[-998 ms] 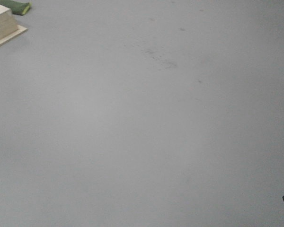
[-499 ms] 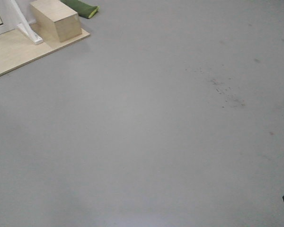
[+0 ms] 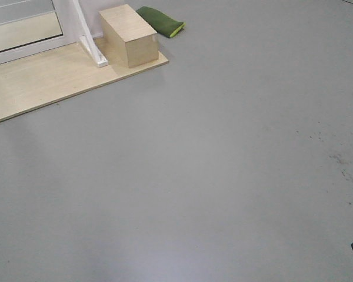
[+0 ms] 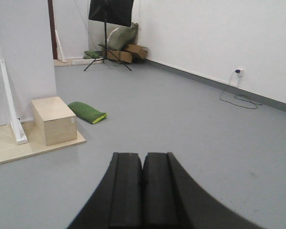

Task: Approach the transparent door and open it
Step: 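Drive the base across the grey floor toward the glass sliding door, then drive closer and align the base facing the door's silver handle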

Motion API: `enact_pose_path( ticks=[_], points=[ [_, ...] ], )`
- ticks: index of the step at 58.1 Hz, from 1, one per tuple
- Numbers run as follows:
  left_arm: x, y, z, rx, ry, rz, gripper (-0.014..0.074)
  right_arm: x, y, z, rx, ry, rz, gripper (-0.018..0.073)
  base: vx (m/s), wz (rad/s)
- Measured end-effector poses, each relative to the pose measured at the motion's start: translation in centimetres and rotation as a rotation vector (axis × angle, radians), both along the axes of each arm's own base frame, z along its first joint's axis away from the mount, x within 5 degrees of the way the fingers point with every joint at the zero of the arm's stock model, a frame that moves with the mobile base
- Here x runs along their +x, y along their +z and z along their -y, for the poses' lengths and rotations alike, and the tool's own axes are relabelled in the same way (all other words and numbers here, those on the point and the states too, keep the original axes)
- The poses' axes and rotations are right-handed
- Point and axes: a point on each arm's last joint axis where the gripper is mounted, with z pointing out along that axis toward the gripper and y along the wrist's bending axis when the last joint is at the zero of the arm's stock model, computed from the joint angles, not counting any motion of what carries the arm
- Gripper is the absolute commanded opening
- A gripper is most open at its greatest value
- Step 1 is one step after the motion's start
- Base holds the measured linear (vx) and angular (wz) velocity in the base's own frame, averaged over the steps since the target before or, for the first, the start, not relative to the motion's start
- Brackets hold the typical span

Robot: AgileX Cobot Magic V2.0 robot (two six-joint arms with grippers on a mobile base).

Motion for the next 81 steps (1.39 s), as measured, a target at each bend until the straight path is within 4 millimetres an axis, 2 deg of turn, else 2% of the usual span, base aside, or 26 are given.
enact_pose_path(
  ticks=[81],
  points=[
    [0.0,0.0,0.0,0.0,0.0,0.0,-0.0006,0.0,-0.01,0.0,0.0,0.0,-0.001,-0.0008,0.61,0.34]
  ],
)
